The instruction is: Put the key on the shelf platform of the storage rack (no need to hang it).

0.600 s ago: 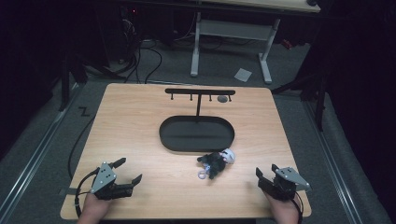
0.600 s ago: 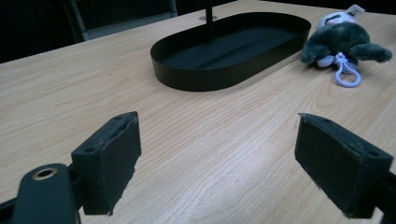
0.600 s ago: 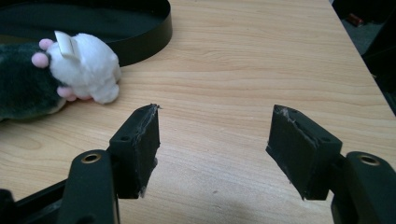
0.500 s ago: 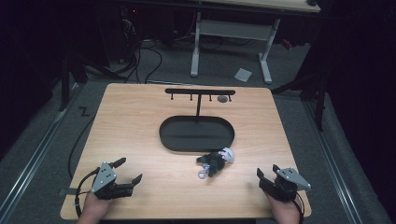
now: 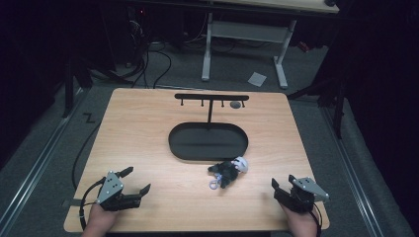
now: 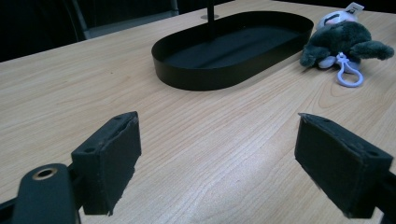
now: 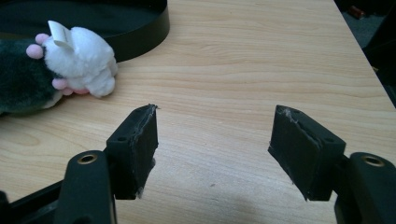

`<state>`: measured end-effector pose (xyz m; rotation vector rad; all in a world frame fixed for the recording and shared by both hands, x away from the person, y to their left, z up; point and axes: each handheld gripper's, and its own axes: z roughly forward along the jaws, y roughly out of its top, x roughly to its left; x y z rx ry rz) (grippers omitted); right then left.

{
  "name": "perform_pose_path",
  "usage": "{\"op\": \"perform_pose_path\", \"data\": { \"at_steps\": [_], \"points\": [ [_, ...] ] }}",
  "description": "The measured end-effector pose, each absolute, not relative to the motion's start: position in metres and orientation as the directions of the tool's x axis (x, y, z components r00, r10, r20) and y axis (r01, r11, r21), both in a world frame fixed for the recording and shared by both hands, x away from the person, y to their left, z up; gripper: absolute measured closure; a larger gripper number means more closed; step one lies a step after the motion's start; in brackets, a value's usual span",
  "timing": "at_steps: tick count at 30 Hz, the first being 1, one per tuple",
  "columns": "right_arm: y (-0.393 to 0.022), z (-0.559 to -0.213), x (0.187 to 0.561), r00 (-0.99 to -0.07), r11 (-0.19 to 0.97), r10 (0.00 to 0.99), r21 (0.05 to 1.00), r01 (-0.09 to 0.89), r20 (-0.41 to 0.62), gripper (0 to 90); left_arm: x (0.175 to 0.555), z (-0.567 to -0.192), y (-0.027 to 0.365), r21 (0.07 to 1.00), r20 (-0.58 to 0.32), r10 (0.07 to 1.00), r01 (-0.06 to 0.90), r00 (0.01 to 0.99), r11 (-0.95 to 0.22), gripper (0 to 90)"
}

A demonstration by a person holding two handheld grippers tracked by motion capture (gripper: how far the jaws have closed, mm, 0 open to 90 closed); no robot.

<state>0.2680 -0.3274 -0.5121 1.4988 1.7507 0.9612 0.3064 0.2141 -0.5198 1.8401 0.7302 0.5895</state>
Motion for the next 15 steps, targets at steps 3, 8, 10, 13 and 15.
{"op": "perform_pose_path", "data": {
  "at_steps": [3, 8, 10, 13, 15],
  "points": [
    [-0.323, -0.512, 0.270, -0.155, 0.096, 0.988, 0.844, 0.527, -0.015, 32.5, 0.306, -0.520, 0.214, 0.934, 0.064, 0.715, 0.210, 0.696, -0.288, 15.1],
    [-0.315, -0.512, 0.273, -0.156, 0.112, 0.987, 0.835, 0.539, -0.031, 33.2, 0.306, -0.520, 0.215, 0.934, 0.064, 0.713, 0.209, 0.699, -0.289, 15.1],
    [-0.311, -0.512, 0.273, -0.160, 0.128, 0.986, 0.828, 0.546, -0.047, 33.2, 0.305, -0.520, 0.214, 0.935, 0.064, 0.713, 0.209, 0.698, -0.288, 15.1],
    [-0.307, -0.513, 0.274, -0.162, 0.150, 0.984, 0.818, 0.556, -0.070, 33.5, 0.304, -0.520, 0.214, 0.936, 0.069, 0.713, 0.203, 0.697, -0.288, 15.1],
    [-0.304, -0.513, 0.274, -0.167, 0.157, 0.983, 0.811, 0.564, -0.074, 34.1, 0.304, -0.520, 0.214, 0.935, 0.070, 0.713, 0.203, 0.698, -0.291, 15.1]
  ]
}}
